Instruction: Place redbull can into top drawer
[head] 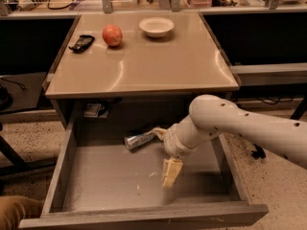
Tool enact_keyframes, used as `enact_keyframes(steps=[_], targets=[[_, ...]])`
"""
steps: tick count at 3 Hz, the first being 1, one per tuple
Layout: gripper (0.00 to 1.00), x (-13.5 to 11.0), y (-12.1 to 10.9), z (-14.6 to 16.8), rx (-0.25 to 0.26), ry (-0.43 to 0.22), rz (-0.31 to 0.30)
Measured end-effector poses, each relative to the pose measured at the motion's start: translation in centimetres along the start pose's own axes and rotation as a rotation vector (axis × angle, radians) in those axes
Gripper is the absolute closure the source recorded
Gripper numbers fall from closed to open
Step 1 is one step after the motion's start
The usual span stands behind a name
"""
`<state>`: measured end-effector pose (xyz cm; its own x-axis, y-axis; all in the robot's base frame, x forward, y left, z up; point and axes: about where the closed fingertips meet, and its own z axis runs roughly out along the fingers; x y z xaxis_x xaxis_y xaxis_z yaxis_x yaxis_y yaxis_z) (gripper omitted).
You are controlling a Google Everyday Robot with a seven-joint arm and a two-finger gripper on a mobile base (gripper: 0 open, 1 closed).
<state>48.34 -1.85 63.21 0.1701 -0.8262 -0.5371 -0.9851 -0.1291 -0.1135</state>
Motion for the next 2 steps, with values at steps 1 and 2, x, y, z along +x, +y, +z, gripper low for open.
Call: enact_keyframes(steps=[1,2], targets=[[0.00,-0.2,1.3,-6.4,0.079,0.053,0.026],[0.00,-0.3,2.9,-14.7,0.204,0.128,0.051]])
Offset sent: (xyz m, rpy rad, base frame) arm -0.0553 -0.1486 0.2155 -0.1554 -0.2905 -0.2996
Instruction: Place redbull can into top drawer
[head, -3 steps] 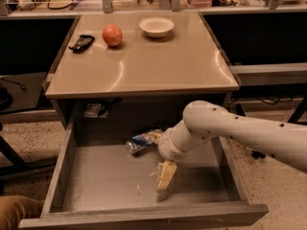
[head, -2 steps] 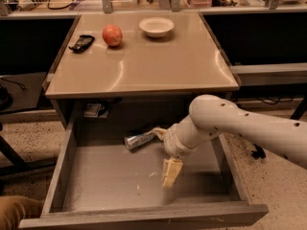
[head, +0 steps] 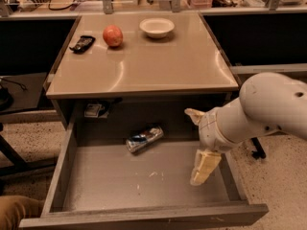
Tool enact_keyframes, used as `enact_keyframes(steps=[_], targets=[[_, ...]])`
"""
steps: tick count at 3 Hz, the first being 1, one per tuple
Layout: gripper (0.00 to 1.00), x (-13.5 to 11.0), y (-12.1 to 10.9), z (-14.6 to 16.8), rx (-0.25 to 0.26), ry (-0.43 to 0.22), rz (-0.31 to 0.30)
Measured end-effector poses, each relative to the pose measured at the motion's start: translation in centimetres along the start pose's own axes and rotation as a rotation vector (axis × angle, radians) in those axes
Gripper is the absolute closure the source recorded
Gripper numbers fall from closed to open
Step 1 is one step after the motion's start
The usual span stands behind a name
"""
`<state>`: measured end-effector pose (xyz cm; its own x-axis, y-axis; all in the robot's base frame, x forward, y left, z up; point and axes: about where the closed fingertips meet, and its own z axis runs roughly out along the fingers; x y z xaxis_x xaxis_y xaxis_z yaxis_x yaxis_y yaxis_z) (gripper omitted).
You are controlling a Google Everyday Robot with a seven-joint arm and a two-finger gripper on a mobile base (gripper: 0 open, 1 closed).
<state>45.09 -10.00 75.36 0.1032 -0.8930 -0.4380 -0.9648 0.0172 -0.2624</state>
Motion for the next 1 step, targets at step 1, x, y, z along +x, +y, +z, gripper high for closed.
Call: enact_keyframes(steps=[1], targets=[[0.00,-0.30,-0.01,-0.84,0.016,0.012,-0.007]])
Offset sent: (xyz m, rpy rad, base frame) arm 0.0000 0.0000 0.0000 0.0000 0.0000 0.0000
